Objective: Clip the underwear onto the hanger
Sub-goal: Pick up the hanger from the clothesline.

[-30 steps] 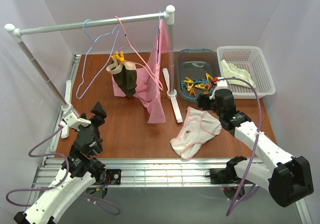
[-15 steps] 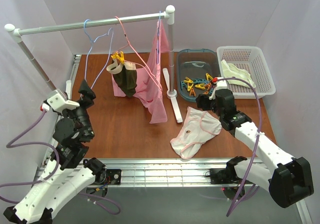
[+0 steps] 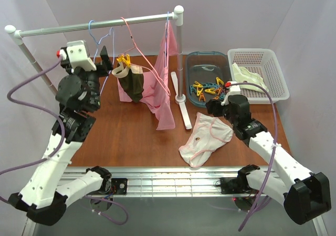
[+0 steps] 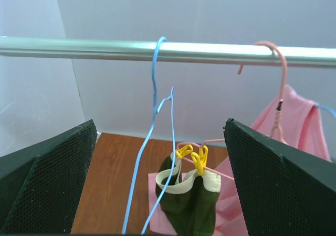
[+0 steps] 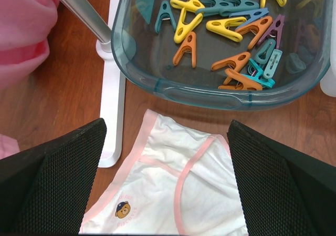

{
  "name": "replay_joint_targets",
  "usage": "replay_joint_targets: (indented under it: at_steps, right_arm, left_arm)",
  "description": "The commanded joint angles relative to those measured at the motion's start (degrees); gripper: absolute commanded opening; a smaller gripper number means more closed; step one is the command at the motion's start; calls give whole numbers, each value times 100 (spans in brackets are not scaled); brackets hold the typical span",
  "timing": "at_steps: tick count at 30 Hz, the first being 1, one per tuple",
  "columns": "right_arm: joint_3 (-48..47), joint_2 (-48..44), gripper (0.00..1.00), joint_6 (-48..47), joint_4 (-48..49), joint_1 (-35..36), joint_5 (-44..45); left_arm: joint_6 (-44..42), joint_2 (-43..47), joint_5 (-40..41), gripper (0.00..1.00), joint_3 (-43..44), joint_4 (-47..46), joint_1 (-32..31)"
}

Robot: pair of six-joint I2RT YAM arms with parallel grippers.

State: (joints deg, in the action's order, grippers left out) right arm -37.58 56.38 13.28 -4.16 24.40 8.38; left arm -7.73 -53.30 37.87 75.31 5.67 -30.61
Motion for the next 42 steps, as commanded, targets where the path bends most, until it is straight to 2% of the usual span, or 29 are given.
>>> replay_joint_targets:
  at_steps: [1, 3, 4, 6, 7, 8, 11, 16, 21, 26, 42]
  right_arm:
    - [58, -224, 85, -9, 135, -32, -117]
    - [67, -303, 85, -18, 126, -32, -144]
    - [67, -338, 85, -18, 118, -32, -153]
    - [67, -382, 85, -9, 91, -41, -196]
    - [67, -408, 85, -9, 82, -41, -197]
    - [67, -435, 85, -18, 74, -50, -197]
    - [84, -505, 85, -18, 65, -50, -188]
    - [93, -496, 85, -27, 65, -41, -223]
    - [102, -470, 85, -27, 74, -50, -267]
    - [102, -461, 85, -27, 74, -50, -302]
    - [120, -514, 85, -45, 74, -41, -346]
  left_arm:
    - [183, -409, -1122, 89, 510, 1075, 798]
    - [446, -671, -1813, 89, 616, 1269, 1274]
    - [552, -786, -2157, 90, 756, 1452, 1842]
    - [937, -1119, -3069, 90, 836, 1577, 2478]
    - [1001, -1139, -3292, 89, 819, 1560, 2933]
    - [1036, -1113, -3451, 89, 584, 1438, 3034]
    - [1115, -963, -3681, 89, 249, 1060, 3052]
    - [1220, -1086, -3952, 89, 186, 963, 3052]
    - [1317, -832, -3971, 89, 46, 813, 3052]
    - [1555, -506, -4462, 88, -157, 435, 3052]
    - [2091, -1209, -5193, 89, -95, 92, 3052]
